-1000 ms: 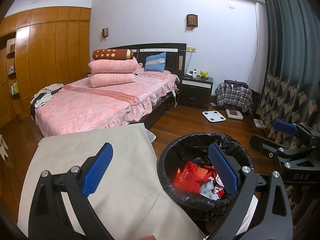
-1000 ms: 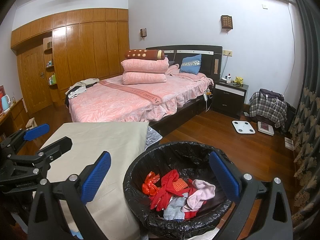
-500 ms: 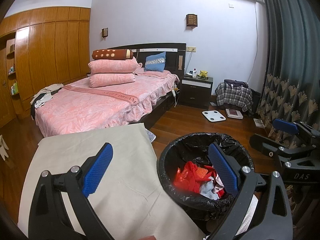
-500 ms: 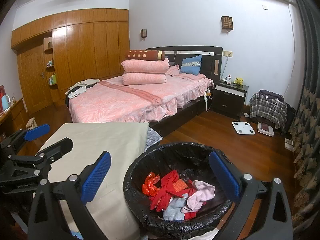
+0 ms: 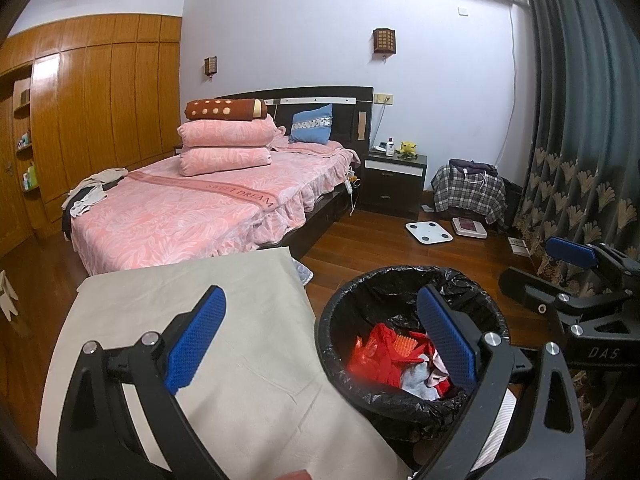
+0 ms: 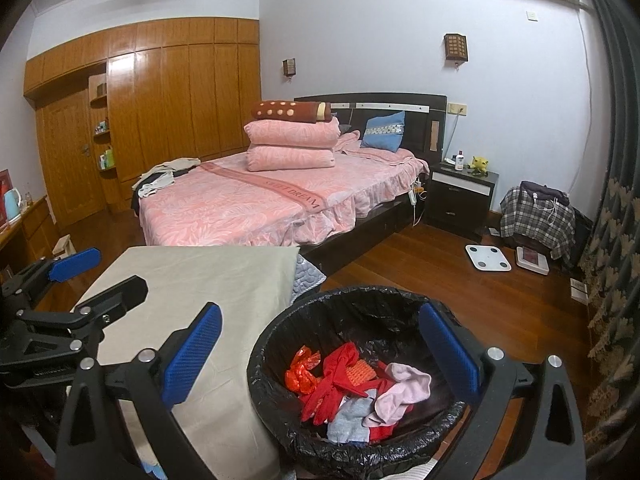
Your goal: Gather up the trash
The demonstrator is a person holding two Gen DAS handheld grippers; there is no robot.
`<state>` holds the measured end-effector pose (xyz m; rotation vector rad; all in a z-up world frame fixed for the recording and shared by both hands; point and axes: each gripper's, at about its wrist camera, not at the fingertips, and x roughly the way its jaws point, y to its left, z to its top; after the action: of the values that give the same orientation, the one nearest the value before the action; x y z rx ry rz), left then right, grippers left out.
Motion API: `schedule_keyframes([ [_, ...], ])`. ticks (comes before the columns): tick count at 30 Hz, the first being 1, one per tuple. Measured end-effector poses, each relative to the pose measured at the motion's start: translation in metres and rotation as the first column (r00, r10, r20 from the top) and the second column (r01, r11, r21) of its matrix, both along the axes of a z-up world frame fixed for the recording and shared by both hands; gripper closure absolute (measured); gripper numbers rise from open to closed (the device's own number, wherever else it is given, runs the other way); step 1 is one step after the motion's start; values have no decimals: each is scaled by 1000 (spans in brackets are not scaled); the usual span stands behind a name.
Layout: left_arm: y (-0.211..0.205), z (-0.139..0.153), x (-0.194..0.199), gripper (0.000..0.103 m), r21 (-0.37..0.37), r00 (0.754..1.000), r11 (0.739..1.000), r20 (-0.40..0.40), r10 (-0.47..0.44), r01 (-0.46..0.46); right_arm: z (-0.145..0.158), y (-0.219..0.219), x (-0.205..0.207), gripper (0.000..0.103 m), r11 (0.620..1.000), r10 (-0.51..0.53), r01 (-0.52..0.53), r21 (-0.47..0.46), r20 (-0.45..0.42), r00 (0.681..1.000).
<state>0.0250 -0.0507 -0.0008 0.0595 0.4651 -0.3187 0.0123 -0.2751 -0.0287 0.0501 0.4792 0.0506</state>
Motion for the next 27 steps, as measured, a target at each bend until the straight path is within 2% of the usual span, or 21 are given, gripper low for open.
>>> schedule_keyframes([
  [27,1,0,0,9,4,1000,1000,-3,0,0,1,1,0,6,1000,0,0,0,-2,1000],
])
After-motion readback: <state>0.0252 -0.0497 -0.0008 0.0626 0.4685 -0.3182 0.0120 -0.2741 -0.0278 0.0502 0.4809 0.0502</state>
